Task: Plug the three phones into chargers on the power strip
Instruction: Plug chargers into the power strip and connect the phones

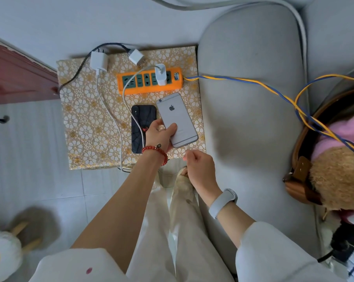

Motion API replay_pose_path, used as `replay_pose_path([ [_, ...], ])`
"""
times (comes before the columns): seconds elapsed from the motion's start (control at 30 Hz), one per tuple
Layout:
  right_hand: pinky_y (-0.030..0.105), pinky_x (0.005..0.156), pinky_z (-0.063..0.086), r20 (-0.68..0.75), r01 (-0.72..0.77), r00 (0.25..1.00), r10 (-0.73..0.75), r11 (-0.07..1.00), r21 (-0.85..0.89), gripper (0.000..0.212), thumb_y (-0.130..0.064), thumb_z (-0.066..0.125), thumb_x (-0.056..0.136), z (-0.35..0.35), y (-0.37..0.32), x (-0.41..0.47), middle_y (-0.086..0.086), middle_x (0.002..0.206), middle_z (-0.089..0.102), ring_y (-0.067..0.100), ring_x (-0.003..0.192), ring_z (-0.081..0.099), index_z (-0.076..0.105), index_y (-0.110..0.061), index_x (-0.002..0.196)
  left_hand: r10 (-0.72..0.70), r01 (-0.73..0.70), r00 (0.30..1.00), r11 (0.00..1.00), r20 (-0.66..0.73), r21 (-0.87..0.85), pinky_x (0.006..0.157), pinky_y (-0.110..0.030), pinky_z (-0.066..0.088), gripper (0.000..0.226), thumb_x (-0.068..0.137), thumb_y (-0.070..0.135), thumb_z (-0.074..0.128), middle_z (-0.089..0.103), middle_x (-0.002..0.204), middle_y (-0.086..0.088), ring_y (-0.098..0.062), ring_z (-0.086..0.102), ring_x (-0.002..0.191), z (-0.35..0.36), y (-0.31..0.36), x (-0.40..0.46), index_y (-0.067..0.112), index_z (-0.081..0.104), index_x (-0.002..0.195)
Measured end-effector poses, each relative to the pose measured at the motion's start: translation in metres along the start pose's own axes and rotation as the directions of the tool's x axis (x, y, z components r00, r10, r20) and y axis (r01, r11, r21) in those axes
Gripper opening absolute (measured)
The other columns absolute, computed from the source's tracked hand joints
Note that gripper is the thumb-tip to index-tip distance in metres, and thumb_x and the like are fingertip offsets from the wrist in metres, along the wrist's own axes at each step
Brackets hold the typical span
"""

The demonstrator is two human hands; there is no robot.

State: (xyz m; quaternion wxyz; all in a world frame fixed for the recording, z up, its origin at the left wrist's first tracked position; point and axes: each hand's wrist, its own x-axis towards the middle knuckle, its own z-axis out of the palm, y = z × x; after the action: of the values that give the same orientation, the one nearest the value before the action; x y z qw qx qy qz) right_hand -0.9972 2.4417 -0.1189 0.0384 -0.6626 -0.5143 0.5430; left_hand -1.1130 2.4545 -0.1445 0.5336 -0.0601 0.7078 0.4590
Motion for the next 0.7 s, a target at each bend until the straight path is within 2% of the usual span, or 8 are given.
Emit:
replay_pose_path([
  [0.1, 0.044, 0.073, 0.048, -0.011, 0.008, 1.000, -0.009, 1.000, -0.028, 0.035, -0.020, 0.043, 0.090, 0.003, 0.007, -0.001, 0.015, 0.070, 0.066, 0.035, 0.072, 0.060, 0.054, -0.013, 0.057, 0.038, -0.041, 0.999, 0.995, 0.032, 0.088, 0.069, -0.038, 0.055, 0.024, 0.084, 0.007, 0.059, 0.060, 0.073, -0.001, -0.015, 0.061, 0.066, 0.001, -0.002, -0.002, 0.013, 0.046, 0.102],
  [0.2, 0.042, 0.071, 0.047, -0.034, 0.002, 0.999, -0.005, 0.997, -0.077, 0.032, -0.021, 0.042, 0.090, 0.001, 0.010, -0.001, 0.014, 0.075, 0.067, 0.034, 0.076, 0.057, 0.060, -0.008, 0.068, 0.072, -0.078, 0.996, 0.990, 0.054, 0.117, 0.059, -0.033, 0.057, 0.020, 0.083, 0.006, 0.059, 0.060, 0.069, 0.000, -0.011, 0.062, 0.060, 0.004, -0.004, -0.002, 0.016, 0.046, 0.095],
  [0.27, 0.038, 0.068, 0.045, -0.003, 0.043, 0.999, -0.045, 0.970, -0.238, 0.033, -0.026, 0.040, 0.092, -0.004, 0.011, 0.002, 0.013, 0.075, 0.065, 0.034, 0.076, 0.052, 0.059, -0.008, 0.072, 0.068, -0.074, 0.996, 0.988, 0.050, 0.134, 0.055, -0.029, 0.057, 0.021, 0.084, 0.006, 0.059, 0.061, 0.068, -0.001, -0.010, 0.062, 0.059, 0.008, -0.004, 0.001, 0.014, 0.045, 0.098],
  [0.37, 0.035, 0.065, 0.044, 0.027, 0.245, 0.958, -0.287, 0.761, -0.601, 0.032, -0.025, 0.040, 0.091, -0.020, 0.016, 0.015, 0.012, 0.074, 0.066, 0.036, 0.075, 0.056, 0.060, -0.009, 0.071, 0.054, -0.053, 0.999, 0.987, -0.003, 0.153, 0.067, -0.037, 0.055, 0.023, 0.083, 0.006, 0.058, 0.061, 0.073, -0.004, -0.021, 0.061, 0.068, 0.016, -0.010, 0.012, 0.013, 0.043, 0.099],
  [0.43, 0.033, 0.063, 0.046, 0.023, 0.345, 0.881, -0.473, 0.608, -0.715, 0.027, -0.021, 0.041, 0.084, -0.033, 0.021, 0.024, 0.008, 0.076, 0.067, 0.033, 0.076, 0.059, 0.063, -0.011, 0.073, 0.072, -0.056, 0.996, 0.967, -0.054, 0.248, 0.067, -0.035, 0.053, 0.024, 0.082, 0.009, 0.057, 0.062, 0.081, -0.009, -0.025, 0.059, 0.075, 0.022, -0.018, 0.018, 0.014, 0.043, 0.101],
  [0.5, 0.033, 0.073, 0.042, 0.059, 0.440, 0.787, -0.615, 0.492, -0.751, 0.025, -0.017, 0.042, 0.079, -0.043, 0.025, 0.032, 0.007, 0.084, 0.067, 0.029, 0.082, 0.060, 0.066, -0.011, 0.082, 0.083, -0.061, 0.995, 0.945, -0.054, 0.323, 0.067, -0.034, 0.051, 0.023, 0.083, 0.009, 0.054, 0.061, 0.087, -0.010, -0.026, 0.059, 0.079, 0.028, -0.027, 0.024, 0.015, 0.044, 0.102],
  [0.57, 0.033, 0.086, 0.035, 0.131, 0.470, 0.737, -0.663, 0.363, -0.804, 0.028, -0.015, 0.042, 0.075, -0.052, 0.024, 0.039, 0.009, 0.098, 0.067, 0.029, 0.095, 0.059, 0.065, -0.012, 0.090, 0.068, -0.053, 0.997, 0.927, -0.028, 0.371, 0.068, -0.037, 0.051, 0.024, 0.086, 0.008, 0.050, 0.060, 0.083, -0.009, -0.027, 0.059, 0.079, 0.036, -0.033, 0.027, 0.011, 0.044, 0.109],
  [0.7, 0.038, 0.105, 0.026, 0.244, 0.418, 0.760, -0.603, 0.165, -0.893, 0.037, -0.017, 0.040, 0.071, -0.060, 0.027, 0.048, 0.012, 0.120, 0.063, 0.029, 0.112, 0.057, 0.064, -0.011, 0.099, 0.062, -0.038, 0.997, 0.883, -0.035, 0.467, 0.073, -0.037, 0.048, 0.034, 0.088, 0.005, 0.045, 0.060, 0.097, -0.014, -0.032, 0.060, 0.090, 0.051, -0.038, 0.030, 0.007, 0.040, 0.121],
])
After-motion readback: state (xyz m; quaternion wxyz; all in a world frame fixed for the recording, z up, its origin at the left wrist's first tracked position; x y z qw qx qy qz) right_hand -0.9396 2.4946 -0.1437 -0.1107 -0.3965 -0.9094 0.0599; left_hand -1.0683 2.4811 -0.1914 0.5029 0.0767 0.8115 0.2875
